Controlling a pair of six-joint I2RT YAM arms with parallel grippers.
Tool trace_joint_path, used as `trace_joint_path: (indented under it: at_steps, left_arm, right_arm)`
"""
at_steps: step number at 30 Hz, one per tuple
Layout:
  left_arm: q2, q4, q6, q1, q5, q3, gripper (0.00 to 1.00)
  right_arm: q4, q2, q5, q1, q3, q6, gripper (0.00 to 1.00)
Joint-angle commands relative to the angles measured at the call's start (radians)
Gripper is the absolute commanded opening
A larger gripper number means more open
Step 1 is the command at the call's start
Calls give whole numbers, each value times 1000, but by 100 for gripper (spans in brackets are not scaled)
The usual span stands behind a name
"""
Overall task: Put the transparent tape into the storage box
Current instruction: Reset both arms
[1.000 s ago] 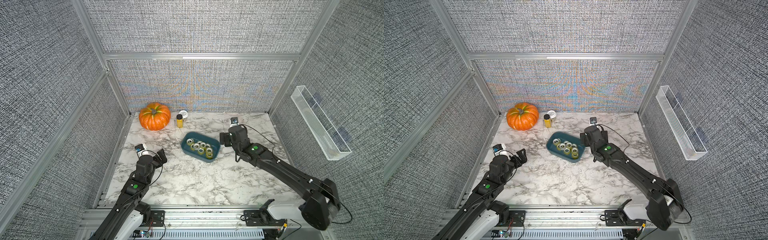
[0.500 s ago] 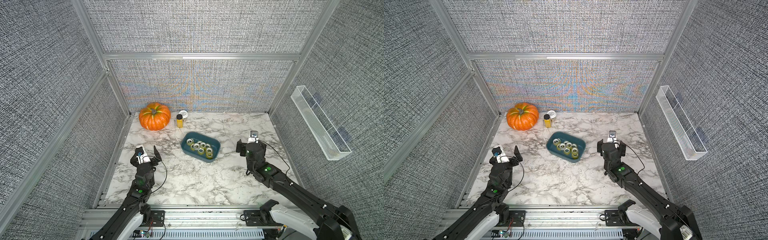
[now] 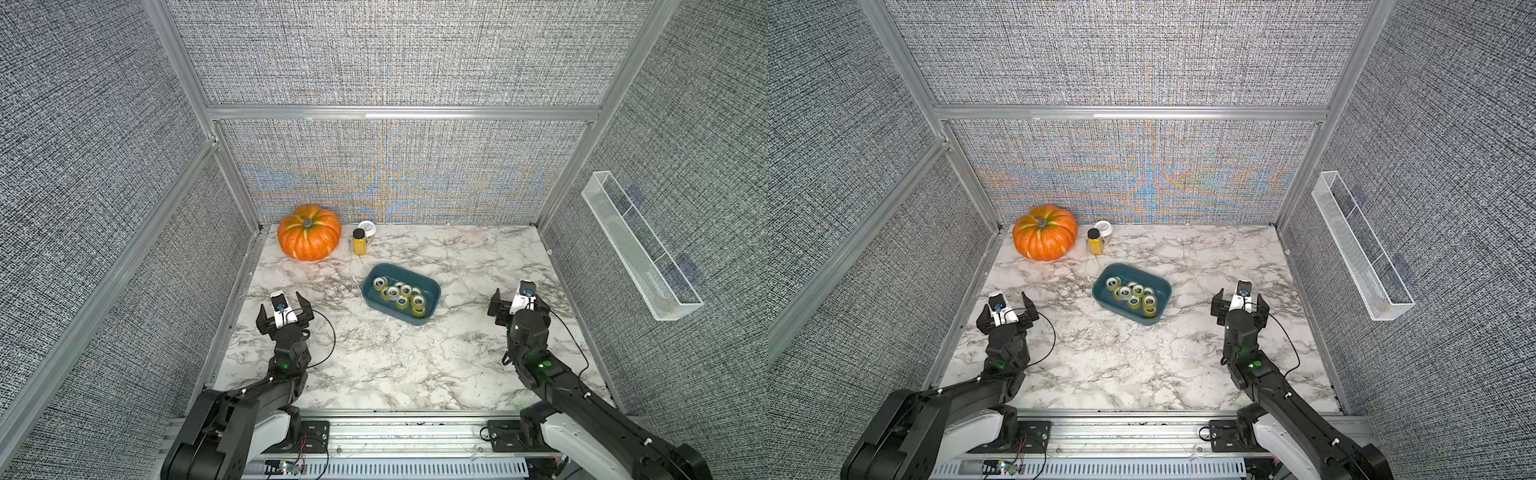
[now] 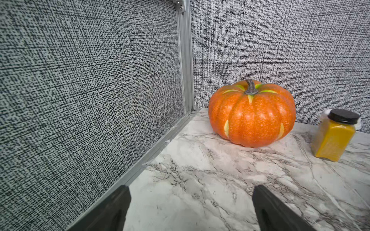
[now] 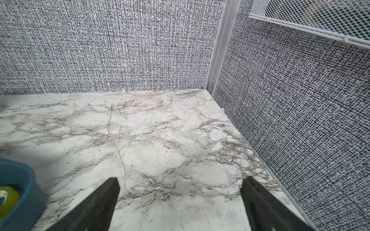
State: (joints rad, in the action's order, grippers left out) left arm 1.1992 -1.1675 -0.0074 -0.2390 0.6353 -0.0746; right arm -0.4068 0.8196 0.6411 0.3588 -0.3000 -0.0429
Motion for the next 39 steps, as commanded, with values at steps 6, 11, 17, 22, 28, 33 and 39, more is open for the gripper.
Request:
trace_joint_path:
  at_steps: [6, 11, 17, 22, 28, 33, 39]
  left_arm:
    - [213, -298, 61, 25, -54, -22, 99]
    - [296, -392, 83, 26, -90, -17, 99]
    - [275, -302, 95, 46, -208, -41, 100]
    - [271, -184, 67, 120, -391, -88, 99]
    - [312, -77, 35, 173, -476, -156, 96]
    - [330, -65, 3, 182, -426, -178, 99]
    - [327, -55, 0, 185, -422, -180, 99]
  right_arm:
    - [-81, -29, -59, -14, 30, 21, 99]
    - [-114, -45, -98, -20, 49, 34, 99]
    - [-146, -38, -154, -23, 63, 58, 99]
    - [-172, -27, -170, -30, 64, 72, 99]
    - [-290, 49, -173, -63, 79, 106, 99]
    - [-446, 207, -241, -134, 94, 112, 99]
    - [-618, 392, -278, -184, 93, 131, 99]
